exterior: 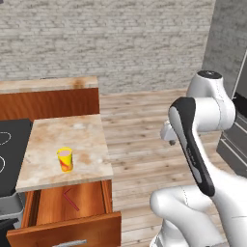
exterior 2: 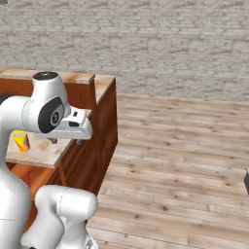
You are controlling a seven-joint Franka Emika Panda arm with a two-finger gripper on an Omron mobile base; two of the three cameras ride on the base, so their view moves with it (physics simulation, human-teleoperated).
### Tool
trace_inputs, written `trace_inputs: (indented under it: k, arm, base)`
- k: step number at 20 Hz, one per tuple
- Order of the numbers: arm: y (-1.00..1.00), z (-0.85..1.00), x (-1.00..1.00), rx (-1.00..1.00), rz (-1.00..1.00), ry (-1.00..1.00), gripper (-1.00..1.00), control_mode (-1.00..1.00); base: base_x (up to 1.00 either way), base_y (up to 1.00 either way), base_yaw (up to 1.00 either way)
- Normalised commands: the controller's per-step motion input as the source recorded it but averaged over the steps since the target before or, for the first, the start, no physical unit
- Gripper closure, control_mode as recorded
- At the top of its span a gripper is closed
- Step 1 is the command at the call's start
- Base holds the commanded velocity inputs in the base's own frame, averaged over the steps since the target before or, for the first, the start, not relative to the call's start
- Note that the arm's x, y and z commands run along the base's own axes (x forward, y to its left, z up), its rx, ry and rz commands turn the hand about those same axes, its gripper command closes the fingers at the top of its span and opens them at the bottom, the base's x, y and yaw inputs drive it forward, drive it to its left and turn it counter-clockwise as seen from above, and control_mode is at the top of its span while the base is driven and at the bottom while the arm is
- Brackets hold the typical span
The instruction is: Pick up the straw from the left drawer and put it inside the smoothie cup.
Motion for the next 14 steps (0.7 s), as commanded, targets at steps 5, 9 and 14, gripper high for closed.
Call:
trace_inputs:
  k: [5, 9, 14]
  arm:
    - [0.00, 0.00, 0.15, 0.00, 0.00, 0.01, -1.00, -1.00]
    - [0.00, 0.00, 0.01, 0.00, 0.00, 0.00, -1.00, -1.00]
    - [0.00, 0.00, -0.02, 0.00, 0.00, 0.00, -1.00, 1.00]
  base:
    - [0.00, 0.00, 0.00]
    - [0.00, 0.00, 0.00]
    - [-0.15, 0.00, 0.00]
